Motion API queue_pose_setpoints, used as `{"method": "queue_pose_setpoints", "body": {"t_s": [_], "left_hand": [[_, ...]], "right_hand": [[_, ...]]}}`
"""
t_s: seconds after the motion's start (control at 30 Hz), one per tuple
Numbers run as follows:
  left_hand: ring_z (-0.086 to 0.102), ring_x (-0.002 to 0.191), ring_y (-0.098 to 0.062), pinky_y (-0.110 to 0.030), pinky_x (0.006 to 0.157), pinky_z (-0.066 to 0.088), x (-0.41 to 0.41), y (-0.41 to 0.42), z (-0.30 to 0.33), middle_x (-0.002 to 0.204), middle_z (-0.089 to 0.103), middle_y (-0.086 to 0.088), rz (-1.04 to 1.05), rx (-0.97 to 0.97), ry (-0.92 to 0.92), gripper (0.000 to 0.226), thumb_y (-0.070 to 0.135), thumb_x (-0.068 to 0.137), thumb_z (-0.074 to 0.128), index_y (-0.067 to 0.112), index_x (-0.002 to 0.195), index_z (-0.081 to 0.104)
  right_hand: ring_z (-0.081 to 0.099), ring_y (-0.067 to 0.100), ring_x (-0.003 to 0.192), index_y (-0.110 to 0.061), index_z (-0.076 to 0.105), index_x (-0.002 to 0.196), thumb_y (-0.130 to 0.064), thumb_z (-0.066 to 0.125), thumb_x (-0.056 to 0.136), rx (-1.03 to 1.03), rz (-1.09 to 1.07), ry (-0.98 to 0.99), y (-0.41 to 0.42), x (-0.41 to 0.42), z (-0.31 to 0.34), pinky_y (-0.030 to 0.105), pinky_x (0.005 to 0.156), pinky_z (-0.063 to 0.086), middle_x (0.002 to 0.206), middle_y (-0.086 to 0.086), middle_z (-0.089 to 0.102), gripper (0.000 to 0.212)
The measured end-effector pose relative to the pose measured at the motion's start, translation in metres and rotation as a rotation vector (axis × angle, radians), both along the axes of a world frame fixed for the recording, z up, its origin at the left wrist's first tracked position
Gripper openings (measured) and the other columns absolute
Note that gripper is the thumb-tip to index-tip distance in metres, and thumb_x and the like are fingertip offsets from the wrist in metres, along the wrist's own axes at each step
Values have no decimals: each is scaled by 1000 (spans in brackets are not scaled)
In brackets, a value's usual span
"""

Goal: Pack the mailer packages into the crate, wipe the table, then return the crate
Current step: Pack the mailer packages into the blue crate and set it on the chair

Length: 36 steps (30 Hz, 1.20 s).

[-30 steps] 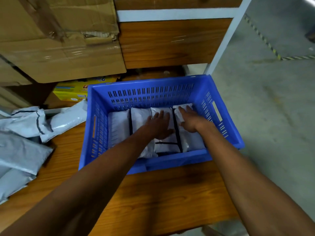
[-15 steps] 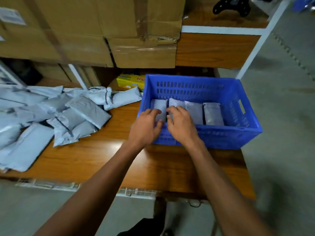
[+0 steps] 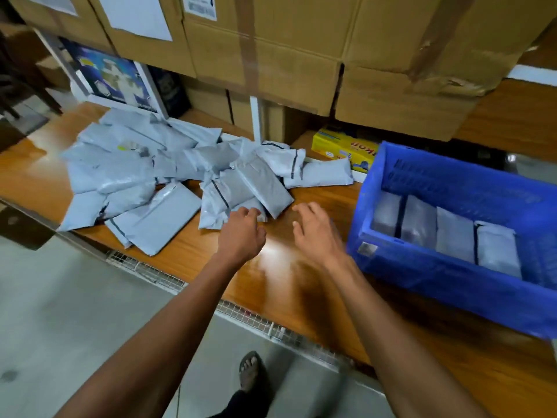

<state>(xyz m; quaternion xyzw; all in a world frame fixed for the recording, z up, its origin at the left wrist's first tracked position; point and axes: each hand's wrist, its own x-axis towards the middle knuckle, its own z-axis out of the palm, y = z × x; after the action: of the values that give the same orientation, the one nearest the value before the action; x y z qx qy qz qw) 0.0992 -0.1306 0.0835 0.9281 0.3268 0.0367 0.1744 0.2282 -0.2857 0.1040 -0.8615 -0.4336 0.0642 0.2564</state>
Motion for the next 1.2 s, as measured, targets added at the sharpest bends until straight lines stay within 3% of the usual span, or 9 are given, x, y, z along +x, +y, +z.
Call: {"method": "queue_pose_setpoints", "body": {"t_s": [0.2, 0.33, 0.43, 0.67, 0.77, 0.83, 0.9, 0.97, 1.2], "left_hand": [[35, 146, -46, -59, 114, 37, 13, 104, -33, 160, 39, -23, 0, 195, 133, 69, 42, 91, 63, 10, 150, 45], [27, 154, -45, -61, 122, 28, 34, 142, -52, 169, 28, -21, -115, 182, 184, 86, 50, 91, 62, 14, 163, 31], [27, 153, -45, -61, 120, 27, 43, 154, -63, 172, 22, -18, -146, 178, 187, 84, 52, 97, 55, 20, 167, 23], [52, 123, -42, -58, 104, 36, 32, 126, -55, 145, 45, -20, -14, 237, 228, 83, 71, 97, 39, 20, 161, 25], [48, 126, -44, -61, 108, 33, 36, 118, -51, 143, 45, -22, 90, 188, 226, 94, 83, 92, 31, 16, 158, 28], [35, 142, -47, -63, 116, 29, 46, 122, -53, 159, 32, -23, 61, 161, 162, 95, 83, 94, 30, 19, 163, 21], [8, 159, -48, -64, 125, 19, 59, 129, -64, 176, -3, -14, -59, 107, 114, 92, 76, 98, 37, 31, 169, -1], [-9, 161, -45, -64, 128, 15, 69, 134, -77, 176, -23, -4, -151, 78, 105, 90, 70, 100, 40, 41, 167, -12], [-13, 160, -47, -61, 125, 24, 72, 127, -89, 177, -18, -7, -160, 119, 153, 82, 58, 104, 42, 34, 170, -1]], "right_hand": [[36, 39, 148, -17, 31, 161, -29, 61, 103, -195, -8, 176, 119, 27, -49, 48, 118, 38, 166, 14, 23, 66], [8, 43, 159, -25, 7, 168, -39, 61, 103, -275, -19, 133, 165, 47, -82, 54, 128, 21, 174, 14, -5, 86], [6, 46, 158, -39, -6, 166, -44, 57, 104, -341, -45, 161, 175, 56, -89, 59, 126, 14, 174, 10, -14, 89], [26, 44, 149, -45, -9, 164, -65, 47, 98, -412, -196, 119, 146, 35, -97, 60, 124, 21, 169, 14, 4, 88], [26, 47, 149, -41, -6, 164, -70, 43, 98, -402, -244, 77, 136, 22, -103, 61, 125, 22, 172, 15, -5, 88], [20, 49, 151, -41, -6, 165, -76, 37, 98, -339, -237, 81, 136, 21, -109, 63, 124, 22, 173, 12, -18, 87], [19, 48, 152, -43, -5, 165, -75, 37, 99, -249, -192, 65, 141, 25, -114, 64, 122, 28, 173, 6, -26, 85], [21, 49, 151, -46, -4, 166, -67, 46, 99, -205, -116, 44, 147, 33, -120, 63, 119, 34, 172, 2, -28, 85], [34, 41, 138, -41, 10, 167, -42, 57, 102, -246, -77, -47, 144, 40, -134, 58, 113, 40, 176, 6, -15, 80]]}}
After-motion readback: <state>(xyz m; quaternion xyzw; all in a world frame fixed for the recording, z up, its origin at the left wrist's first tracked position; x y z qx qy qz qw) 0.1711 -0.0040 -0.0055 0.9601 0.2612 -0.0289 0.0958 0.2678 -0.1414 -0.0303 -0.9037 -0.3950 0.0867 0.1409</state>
